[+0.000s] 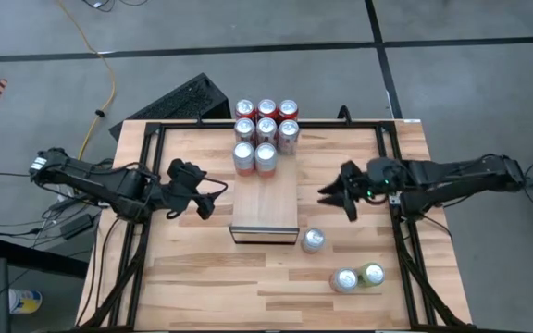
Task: Place canned beverage on shelf
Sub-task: Put the top pink-white soda can on the shelf
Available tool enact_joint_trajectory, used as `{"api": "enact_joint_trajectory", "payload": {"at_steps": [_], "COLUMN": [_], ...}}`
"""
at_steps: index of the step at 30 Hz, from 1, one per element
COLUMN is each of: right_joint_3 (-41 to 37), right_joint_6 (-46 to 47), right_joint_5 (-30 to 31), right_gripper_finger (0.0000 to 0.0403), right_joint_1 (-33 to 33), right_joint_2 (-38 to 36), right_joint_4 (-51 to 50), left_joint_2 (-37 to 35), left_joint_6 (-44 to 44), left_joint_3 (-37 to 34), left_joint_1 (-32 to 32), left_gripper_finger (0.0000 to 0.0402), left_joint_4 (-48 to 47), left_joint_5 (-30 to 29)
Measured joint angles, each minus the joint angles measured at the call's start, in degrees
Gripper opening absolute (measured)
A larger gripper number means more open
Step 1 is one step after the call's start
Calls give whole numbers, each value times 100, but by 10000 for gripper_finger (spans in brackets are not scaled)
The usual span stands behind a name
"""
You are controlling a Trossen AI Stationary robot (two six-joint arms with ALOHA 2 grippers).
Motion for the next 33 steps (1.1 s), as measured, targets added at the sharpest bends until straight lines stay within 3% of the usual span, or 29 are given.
{"api": "enact_joint_trajectory", "payload": {"at_steps": [5, 9, 13, 22, 28, 33], "right_joint_3": [0, 4, 384, 1695, 2152, 2344], "right_joint_6": [694, 845, 629, 390, 387, 390], "right_joint_5": [412, 607, 874, 1094, 1036, 917], "right_gripper_finger": [245, 282, 287, 287, 290, 312], "right_joint_1": [782, 1211, 1451, 1680, 1702, 1711], "right_joint_2": [30, 244, 703, 2022, 2778, 2993], "right_joint_4": [-1, 7, -325, -2555, -2688, -2716], "left_joint_2": [-1, 0, 0, 0, -2, 0], "left_joint_6": [299, 510, 595, 599, 599, 599], "left_joint_3": [0, 0, 0, 0, 0, 0], "left_joint_1": [214, 338, 414, 422, 422, 422], "left_gripper_finger": [363, 363, 363, 363, 363, 363], "left_joint_4": [-4, -4, -2, -7, -13, -107], "left_joint_5": [340, 571, 601, 681, 681, 680]}}
